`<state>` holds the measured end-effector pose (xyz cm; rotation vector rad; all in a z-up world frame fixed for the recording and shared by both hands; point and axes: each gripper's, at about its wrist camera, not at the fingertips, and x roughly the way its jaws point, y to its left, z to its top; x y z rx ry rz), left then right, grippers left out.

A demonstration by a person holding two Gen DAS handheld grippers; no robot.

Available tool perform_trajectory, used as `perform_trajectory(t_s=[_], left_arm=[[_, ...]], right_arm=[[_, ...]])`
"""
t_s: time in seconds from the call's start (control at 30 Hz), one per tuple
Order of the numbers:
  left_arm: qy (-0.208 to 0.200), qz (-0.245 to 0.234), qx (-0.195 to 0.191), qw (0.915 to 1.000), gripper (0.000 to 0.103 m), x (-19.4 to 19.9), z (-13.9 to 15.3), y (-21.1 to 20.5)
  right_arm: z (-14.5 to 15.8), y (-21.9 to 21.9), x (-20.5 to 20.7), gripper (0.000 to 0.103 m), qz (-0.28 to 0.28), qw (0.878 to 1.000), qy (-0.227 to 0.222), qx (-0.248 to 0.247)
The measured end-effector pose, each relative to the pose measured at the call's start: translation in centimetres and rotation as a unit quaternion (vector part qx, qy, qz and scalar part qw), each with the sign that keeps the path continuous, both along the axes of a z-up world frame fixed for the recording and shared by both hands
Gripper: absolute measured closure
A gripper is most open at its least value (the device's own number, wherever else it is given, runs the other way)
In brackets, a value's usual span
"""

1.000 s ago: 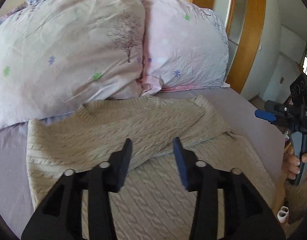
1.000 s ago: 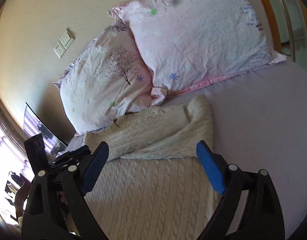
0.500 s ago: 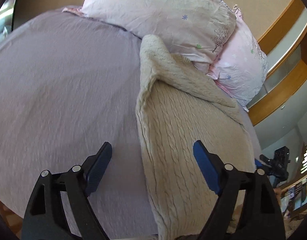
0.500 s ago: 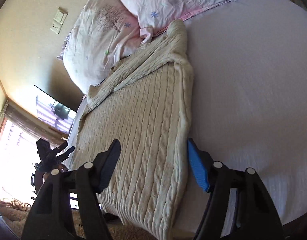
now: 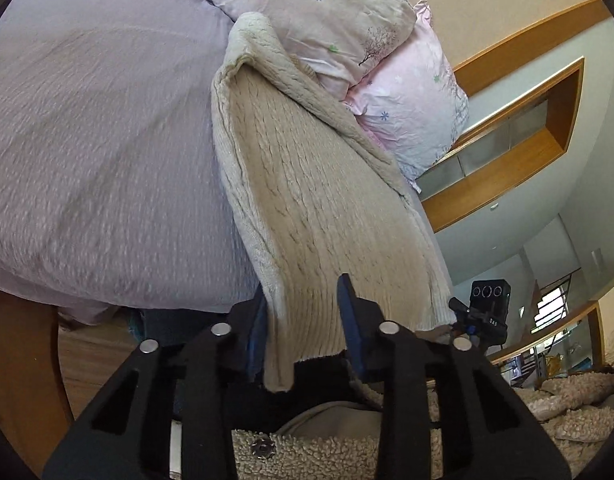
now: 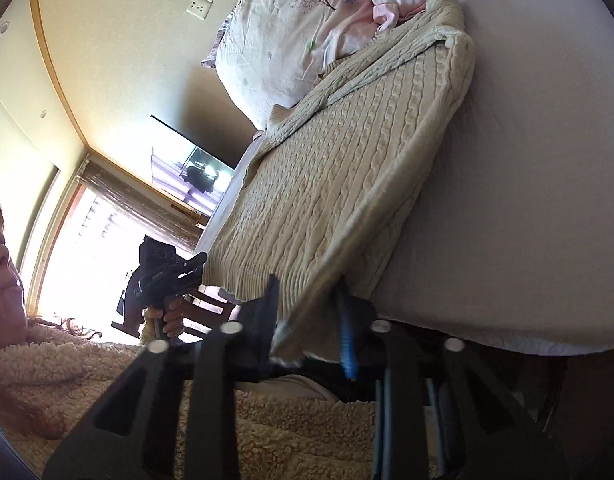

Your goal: Fold small clothes

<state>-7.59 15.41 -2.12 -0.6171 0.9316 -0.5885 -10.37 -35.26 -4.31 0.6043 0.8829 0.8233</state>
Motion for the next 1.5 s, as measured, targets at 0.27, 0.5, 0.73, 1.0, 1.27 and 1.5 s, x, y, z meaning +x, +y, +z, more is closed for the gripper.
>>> perform_trajectory(t_s=[0.27,0.5,0.73,1.0,1.27,1.5], left_arm=[[-0.058,-0.018,0.028,0.9978,0.097,4.3,4.9,-1.7],[-0.127,0.015,0.025,0.9914,0.097,14.4,11.0,-1.6],[-0.049,0.134,0.045,0.9887,0.096,29.0,7.6,-2.2],[-0.083,0.152,0.067,0.9826,0.001,25.3,8.9,1.0],[0.046,0.094,0.050,0.9932,0.029,27.0,2.7,0.6],[0.091,0.102,-0.056,0.9891,0.075,27.8,-0.2,0.1]], right_arm=[[7.3,-0.1,2.7,0.095,-0.037,0.992,-0.121,-0.001],[13.0,-2.9,11.6,0.095,-0.112,0.983,-0.144,0.018],[9.4,-4.5,29.1,0.083,-0.284,0.956,-0.020,-0.066],[9.2,-5.2,24.9,0.005,-0.309,0.942,-0.129,-0.030],[7.9,-6.2,25.3,0.004,-0.290,0.952,-0.092,0.020],[7.8,-6.1,25.4,0.004,-0.266,0.958,-0.086,0.062]])
